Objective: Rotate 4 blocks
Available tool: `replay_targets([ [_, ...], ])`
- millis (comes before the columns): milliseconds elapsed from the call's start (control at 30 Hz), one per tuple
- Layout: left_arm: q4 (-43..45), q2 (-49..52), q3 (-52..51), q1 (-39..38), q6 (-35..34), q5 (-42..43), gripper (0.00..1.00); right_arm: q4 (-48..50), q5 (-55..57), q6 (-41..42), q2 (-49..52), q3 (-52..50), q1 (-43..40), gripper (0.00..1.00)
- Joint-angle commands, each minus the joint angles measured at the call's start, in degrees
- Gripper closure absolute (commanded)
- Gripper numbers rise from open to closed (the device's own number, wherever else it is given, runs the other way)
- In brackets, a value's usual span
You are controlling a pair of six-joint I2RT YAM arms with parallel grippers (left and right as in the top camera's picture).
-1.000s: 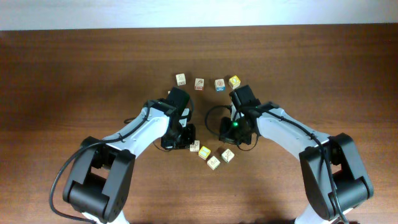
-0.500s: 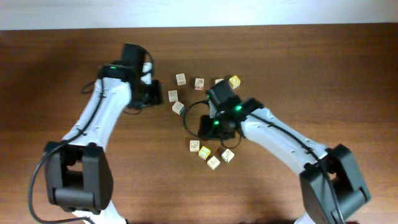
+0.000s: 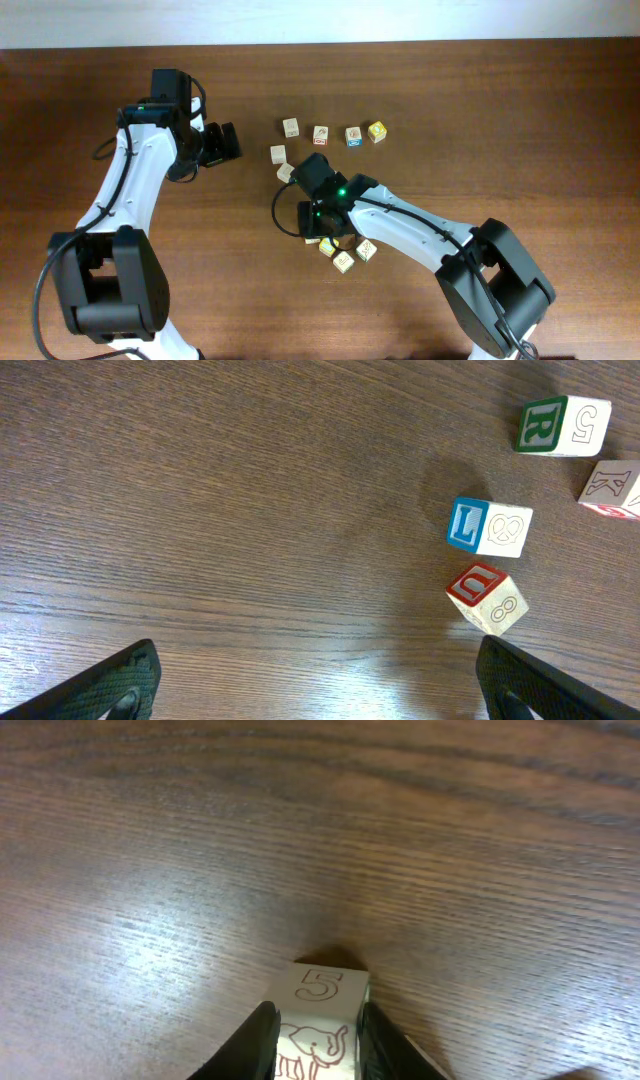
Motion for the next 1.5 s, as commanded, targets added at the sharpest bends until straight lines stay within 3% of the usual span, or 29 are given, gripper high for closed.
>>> replay_targets([
  [0, 0.1, 0.0, 1.0, 0.2, 0.3, -0.4, 0.01, -0.2, 3.8, 1.6, 0.5, 0.7, 0.3, 0.76],
  [167, 0.1, 0.0, 1.0, 0.2, 0.2, -0.4, 0.01, 2.1, 7.9, 2.0, 0.5, 2.1, 0.2, 0.77],
  [233, 0.1, 0.0, 1.0, 0.2, 0.2, -0.5, 0.01, 1.1, 2.4, -2.2, 0.5, 3.6, 0.2, 0.57],
  [367, 0.1, 0.0, 1.0, 0.2, 0.3, -0.5, 0.01, -2.9, 3.1, -2.3, 2.2, 4.9, 1.9, 0.47],
  [433, 0.1, 0.0, 1.0, 0.2, 0.3, -0.4, 0.01, -3.6, 1.4, -1.6, 4.3, 4.9, 2.5, 0.47],
  [467, 0.1, 0.0, 1.0, 0.2, 0.2, -0.4, 0.01, -3.7, 1.4, -1.6, 4.3, 4.9, 2.6, 0.51],
  [533, 0.1, 0.0, 1.0, 0.2, 0.3, -0.4, 0.01, -4.3, 1.8, -0.7, 4.3, 5.1, 2.6, 0.69],
  [633, 0.1, 0.0, 1.0, 0.2, 0.3, -0.5, 0.01, -3.8, 5.9, 0.0, 4.3, 6.1, 2.4, 0.74],
  [833, 0.1, 0.0, 1.0, 0.2, 0.3, -0.4, 0.01, 1.3, 13.8, 0.5, 4.3, 6.9, -0.2, 0.73],
  [1033, 0.1, 0.0, 1.0, 0.2, 0.3, -0.4, 0.01, 0.7, 12.8, 3.2, 5.6, 6.9, -0.6, 0.72],
  [1233, 0.1, 0.0, 1.0, 0.2, 0.3, -0.5, 0.01, -0.8, 11.9, 3.2, 5.6, 7.5, -0.7, 0.50],
  [1400, 0.1, 0.0, 1.0, 0.2, 0.3, -0.4, 0.01, -18.7, 7.7, 1.8, 5.5, 21.1, -1.3, 0.46],
  [1467, 0.1, 0.0, 1.0, 0.2, 0.3, -0.5, 0.01, -19.6, 9.7, 0.1, 6.1, 21.0, -1.3, 0.47],
])
